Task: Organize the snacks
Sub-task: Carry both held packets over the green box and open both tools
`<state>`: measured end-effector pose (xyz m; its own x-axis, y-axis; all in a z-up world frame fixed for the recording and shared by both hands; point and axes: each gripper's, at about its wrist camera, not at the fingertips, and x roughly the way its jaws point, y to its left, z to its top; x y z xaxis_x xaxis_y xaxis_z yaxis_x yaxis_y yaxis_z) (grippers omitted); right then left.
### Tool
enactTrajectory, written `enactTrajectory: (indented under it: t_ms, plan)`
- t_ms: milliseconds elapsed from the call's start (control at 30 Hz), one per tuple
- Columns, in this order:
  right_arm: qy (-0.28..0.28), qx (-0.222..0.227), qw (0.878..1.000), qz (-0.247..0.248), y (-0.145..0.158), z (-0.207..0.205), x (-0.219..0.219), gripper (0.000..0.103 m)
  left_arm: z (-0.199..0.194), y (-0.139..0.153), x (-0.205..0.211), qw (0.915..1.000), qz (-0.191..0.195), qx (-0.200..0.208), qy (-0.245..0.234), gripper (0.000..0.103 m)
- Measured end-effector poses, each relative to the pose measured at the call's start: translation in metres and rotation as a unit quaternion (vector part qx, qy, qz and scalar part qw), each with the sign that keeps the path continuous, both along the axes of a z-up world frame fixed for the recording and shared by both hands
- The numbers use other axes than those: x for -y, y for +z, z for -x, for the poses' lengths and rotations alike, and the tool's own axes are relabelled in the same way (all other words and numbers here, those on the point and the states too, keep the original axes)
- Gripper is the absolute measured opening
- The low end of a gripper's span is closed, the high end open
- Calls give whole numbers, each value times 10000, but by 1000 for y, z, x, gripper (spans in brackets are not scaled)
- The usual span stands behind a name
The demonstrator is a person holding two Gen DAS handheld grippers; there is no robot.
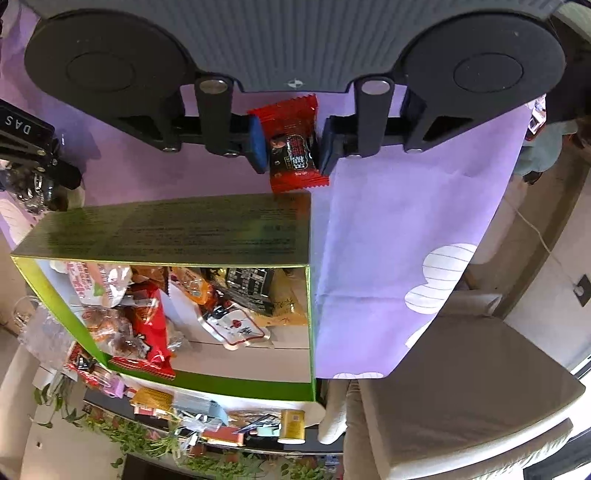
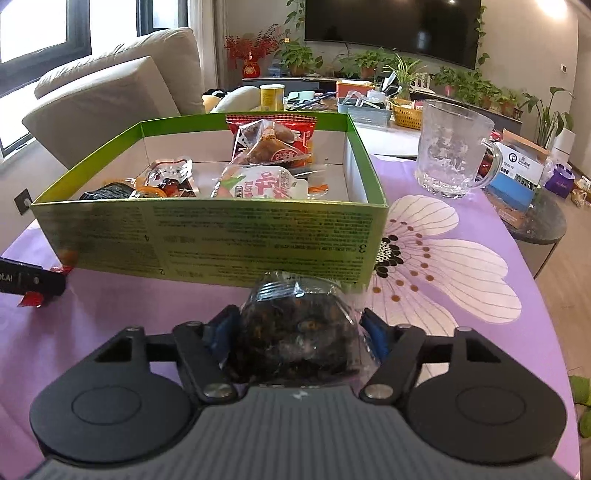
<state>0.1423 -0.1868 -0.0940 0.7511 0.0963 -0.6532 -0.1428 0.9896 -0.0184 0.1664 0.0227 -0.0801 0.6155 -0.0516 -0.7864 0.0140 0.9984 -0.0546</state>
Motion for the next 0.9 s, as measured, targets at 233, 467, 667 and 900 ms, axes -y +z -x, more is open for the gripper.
enactTrajectory:
  t_ms: [233,467,667,900]
  plan:
    - [47,28,9999,-137,7,10,1,69,11,8,0,9995,259,55,-197,25]
    - [50,337,9993,-174,27,20,4,69,25,24,-8,9976,510,283,-366,25]
    - [177,712,9971,-184,50,23,-1,69,35,44,-7,9954,603,550,-503,25]
    - [363,1088,9933,-155,72,10,-14,69,30,63,3,9916,705,826,-697,25]
